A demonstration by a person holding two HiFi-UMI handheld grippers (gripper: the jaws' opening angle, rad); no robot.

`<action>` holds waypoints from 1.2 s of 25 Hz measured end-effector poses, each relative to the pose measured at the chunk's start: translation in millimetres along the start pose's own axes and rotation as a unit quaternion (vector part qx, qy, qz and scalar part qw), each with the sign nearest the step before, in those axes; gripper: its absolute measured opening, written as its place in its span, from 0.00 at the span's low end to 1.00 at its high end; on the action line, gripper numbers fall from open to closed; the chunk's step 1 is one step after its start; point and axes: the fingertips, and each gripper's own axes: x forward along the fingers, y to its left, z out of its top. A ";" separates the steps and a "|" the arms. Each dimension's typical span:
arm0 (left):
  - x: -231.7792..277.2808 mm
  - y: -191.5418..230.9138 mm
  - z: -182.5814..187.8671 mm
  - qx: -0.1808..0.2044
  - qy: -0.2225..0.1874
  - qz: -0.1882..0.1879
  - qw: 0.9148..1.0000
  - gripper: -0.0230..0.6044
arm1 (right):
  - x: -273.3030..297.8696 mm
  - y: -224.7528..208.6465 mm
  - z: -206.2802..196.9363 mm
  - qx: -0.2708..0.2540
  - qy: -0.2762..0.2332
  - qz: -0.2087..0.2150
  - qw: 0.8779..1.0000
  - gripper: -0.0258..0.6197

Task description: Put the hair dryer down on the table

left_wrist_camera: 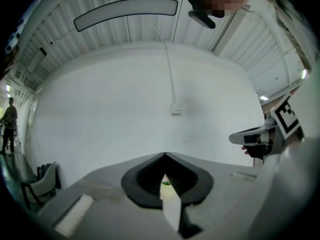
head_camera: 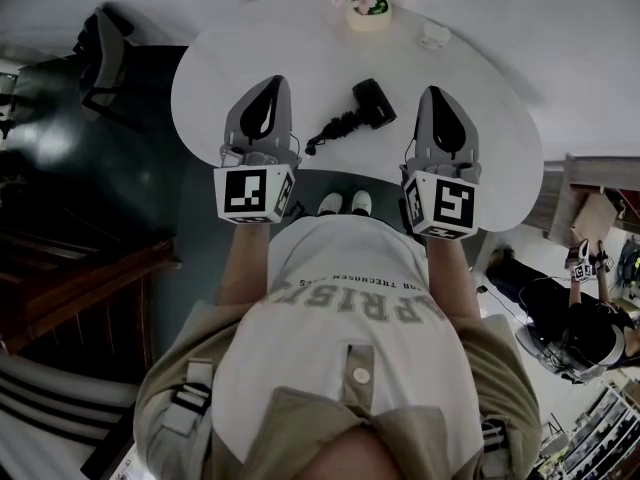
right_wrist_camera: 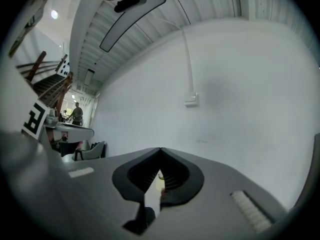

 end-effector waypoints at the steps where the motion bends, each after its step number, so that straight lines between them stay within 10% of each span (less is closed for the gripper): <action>1: 0.1 -0.2 0.5 0.001 -0.001 0.001 1.000 0.05 | -0.2 0.6 0.2 0.000 -0.001 0.001 1.000 0.05; 30: 3.0 -4.8 -9.9 0.006 0.013 0.002 1.000 0.05 | -2.2 8.7 2.5 -0.060 0.004 0.029 0.998 0.04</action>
